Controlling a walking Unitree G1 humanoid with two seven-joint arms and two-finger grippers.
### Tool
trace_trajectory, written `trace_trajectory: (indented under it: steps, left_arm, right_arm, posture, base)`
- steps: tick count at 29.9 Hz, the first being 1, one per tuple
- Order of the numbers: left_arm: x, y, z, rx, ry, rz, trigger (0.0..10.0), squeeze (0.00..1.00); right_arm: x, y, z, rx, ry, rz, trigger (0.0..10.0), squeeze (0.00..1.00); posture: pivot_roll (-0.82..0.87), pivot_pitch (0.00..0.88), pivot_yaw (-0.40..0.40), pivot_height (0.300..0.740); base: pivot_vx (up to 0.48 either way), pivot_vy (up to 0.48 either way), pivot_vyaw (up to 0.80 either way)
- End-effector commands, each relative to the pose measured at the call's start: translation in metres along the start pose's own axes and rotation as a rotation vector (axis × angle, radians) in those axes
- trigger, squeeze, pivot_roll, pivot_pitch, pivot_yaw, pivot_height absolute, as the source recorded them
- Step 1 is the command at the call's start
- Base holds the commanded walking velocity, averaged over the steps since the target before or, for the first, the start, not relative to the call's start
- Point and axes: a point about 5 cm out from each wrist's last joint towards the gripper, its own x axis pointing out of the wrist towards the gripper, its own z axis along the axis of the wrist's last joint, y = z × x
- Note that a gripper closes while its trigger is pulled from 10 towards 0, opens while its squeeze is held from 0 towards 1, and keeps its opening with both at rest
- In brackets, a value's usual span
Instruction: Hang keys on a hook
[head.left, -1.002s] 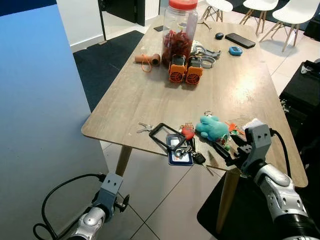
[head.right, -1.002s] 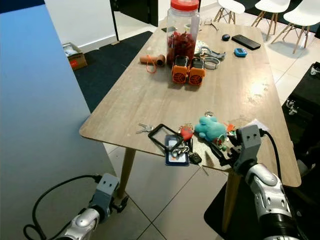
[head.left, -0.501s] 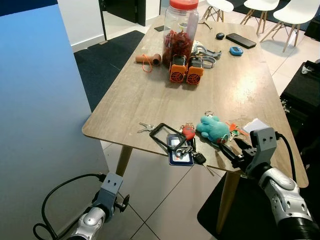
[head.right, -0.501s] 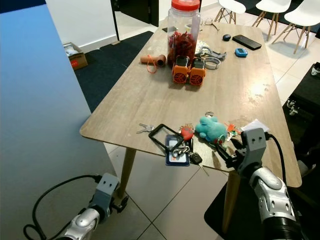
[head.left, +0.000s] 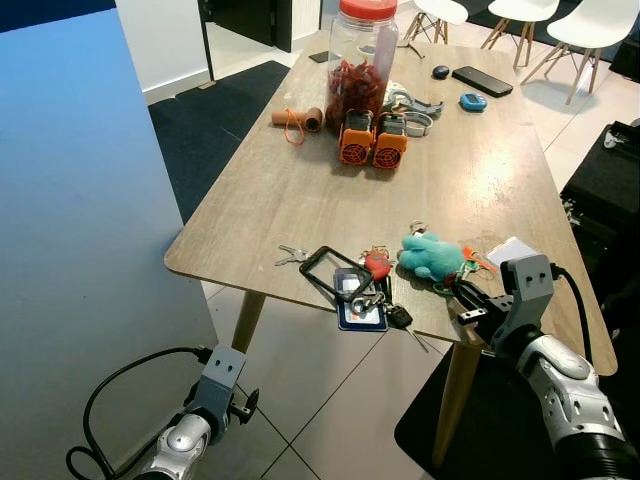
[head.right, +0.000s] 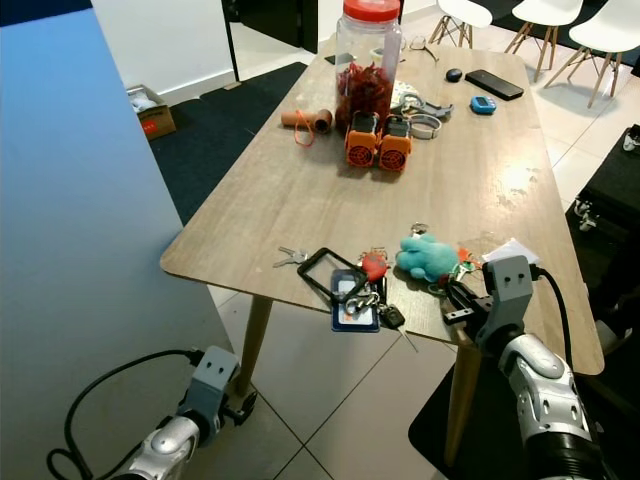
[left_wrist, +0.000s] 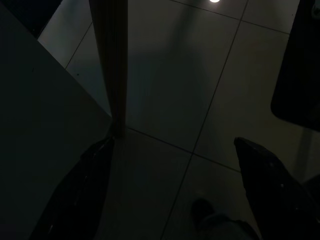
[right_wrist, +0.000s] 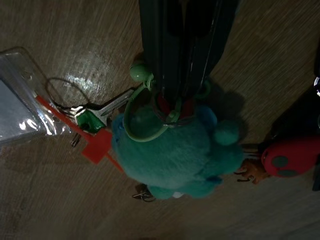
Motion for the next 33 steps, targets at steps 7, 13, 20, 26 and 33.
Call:
trace_trajectory:
  steps: [7, 13, 20, 26, 33]
  left_arm:
    - [-0.001, 0.004, -0.001, 0.017, 0.005, 0.004, 10.0, 0.00]
    - [-0.001, 0.005, -0.001, 0.017, 0.008, 0.006, 10.0, 0.00]
    - [-0.001, 0.006, -0.002, 0.017, 0.013, 0.008, 10.0, 0.00]
    - [-0.001, 0.005, -0.001, 0.015, 0.012, 0.008, 10.0, 0.00]
    - [-0.001, 0.005, 0.000, 0.013, 0.006, 0.009, 10.0, 0.00]
  right_arm:
    - [0.001, -0.009, 0.016, 0.037, -0.090, -0.056, 0.0, 0.00]
    - [0.000, -0.019, 0.036, 0.062, -0.211, -0.127, 0.0, 0.00]
    - [-0.018, -0.055, 0.093, 0.118, -0.532, -0.338, 0.0, 0.00]
    - [-0.062, -0.098, 0.127, 0.079, -0.739, -0.616, 0.0, 0.00]
    - [-0.112, -0.135, 0.118, 0.075, -0.785, -0.923, 0.0, 0.00]
  posture:
    - [0.08, 0.045, -0.024, 0.740]
    - [0.08, 0.046, -0.024, 0.740]
    - [0.08, 0.042, -0.025, 0.740]
    - [0.07, 0.040, -0.028, 0.740]
    - [0.07, 0.039, -0.030, 0.740]
  base:
    - [0.000, 0.000, 0.00]
    - [0.000, 0.000, 0.00]
    - [0.000, 0.000, 0.00]
    - [0.000, 0.000, 0.00]
    - [0.000, 0.000, 0.00]
